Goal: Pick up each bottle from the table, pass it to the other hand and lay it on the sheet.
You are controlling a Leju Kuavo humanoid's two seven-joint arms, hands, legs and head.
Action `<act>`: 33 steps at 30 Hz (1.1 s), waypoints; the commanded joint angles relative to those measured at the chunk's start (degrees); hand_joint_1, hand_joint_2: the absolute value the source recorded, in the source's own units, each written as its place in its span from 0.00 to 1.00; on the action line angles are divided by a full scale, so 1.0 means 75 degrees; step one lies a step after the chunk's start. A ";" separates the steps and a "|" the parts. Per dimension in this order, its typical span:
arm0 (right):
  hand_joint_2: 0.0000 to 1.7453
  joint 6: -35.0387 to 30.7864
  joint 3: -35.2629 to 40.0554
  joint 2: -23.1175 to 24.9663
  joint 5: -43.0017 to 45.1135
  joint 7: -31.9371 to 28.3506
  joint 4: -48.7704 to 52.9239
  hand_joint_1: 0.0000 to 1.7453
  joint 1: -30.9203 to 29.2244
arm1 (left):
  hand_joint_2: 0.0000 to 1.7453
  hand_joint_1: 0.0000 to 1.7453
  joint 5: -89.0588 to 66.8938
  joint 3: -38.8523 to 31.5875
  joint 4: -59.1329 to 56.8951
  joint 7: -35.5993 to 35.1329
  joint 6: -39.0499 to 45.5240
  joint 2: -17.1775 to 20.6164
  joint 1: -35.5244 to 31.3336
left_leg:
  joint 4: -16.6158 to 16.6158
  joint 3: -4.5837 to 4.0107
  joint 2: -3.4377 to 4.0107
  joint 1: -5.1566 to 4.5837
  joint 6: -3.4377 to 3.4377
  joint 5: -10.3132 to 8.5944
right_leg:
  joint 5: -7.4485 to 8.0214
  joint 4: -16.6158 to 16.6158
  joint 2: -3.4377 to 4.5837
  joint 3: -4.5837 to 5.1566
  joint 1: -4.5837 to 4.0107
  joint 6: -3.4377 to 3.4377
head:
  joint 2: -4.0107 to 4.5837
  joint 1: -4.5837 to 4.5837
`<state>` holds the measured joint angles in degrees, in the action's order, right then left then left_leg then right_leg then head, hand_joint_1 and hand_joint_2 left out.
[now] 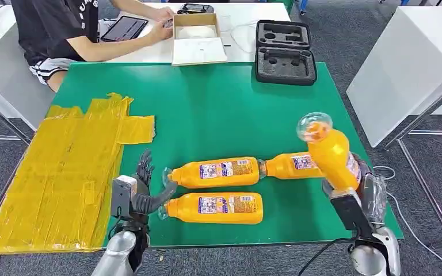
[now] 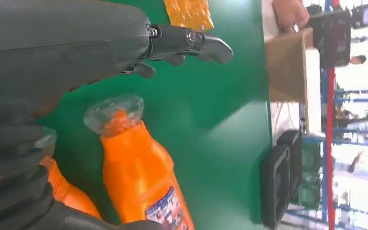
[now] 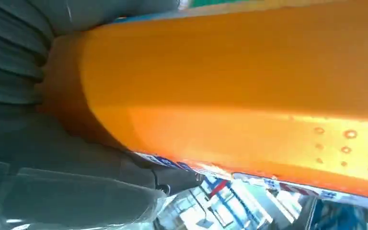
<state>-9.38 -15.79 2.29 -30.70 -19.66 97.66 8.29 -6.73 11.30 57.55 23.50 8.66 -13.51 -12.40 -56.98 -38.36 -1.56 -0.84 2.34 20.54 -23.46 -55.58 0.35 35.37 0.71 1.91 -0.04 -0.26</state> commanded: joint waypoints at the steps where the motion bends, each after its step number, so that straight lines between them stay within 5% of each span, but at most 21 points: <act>1: 1.00 -0.0482 0.1950 0.0774 0.0538 -0.0326 -0.1615 1.00 -0.0707 | 1.00 0.00 -0.0227 0.1133 0.0454 -0.0341 -0.0422 0.0192 -0.0793 | -0.0007 0.0023 0.0056 0.0019 -0.0025 0.0016 | 0.0004 0.0007 0.0038 -0.0019 -0.0022 -0.0014 | 0.0000 0.0000; 16: 1.00 -0.0248 0.3814 0.0623 0.1931 -0.0704 -0.3819 1.00 -0.2637 | 1.00 0.00 -0.0165 0.2579 0.1495 -0.0995 -0.0947 0.0458 -0.2643 | -0.0015 0.0036 0.0034 0.0018 -0.0024 0.0002 | -0.0008 -0.0008 0.0010 -0.0040 -0.0020 -0.0017 | 0.0000 0.0000; 33: 1.00 -0.0314 0.4427 0.0604 0.2250 -0.0812 -0.4536 1.00 -0.3258 | 1.00 0.00 0.0303 0.3176 0.1466 -0.0928 -0.0912 0.0605 -0.2487 | -0.0003 0.0034 0.0040 0.0011 -0.0017 -0.0004 | 0.0000 0.0000 0.0021 -0.0035 -0.0014 -0.0013 | 0.0000 -0.0003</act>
<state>-10.97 13.51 7.65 -15.24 -25.29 71.10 -10.91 -6.36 30.16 70.69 16.37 1.29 -11.91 -29.44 -56.99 -38.41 -1.53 -0.79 2.36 20.36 -23.39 -55.63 0.35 35.39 0.65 1.88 -0.04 -0.28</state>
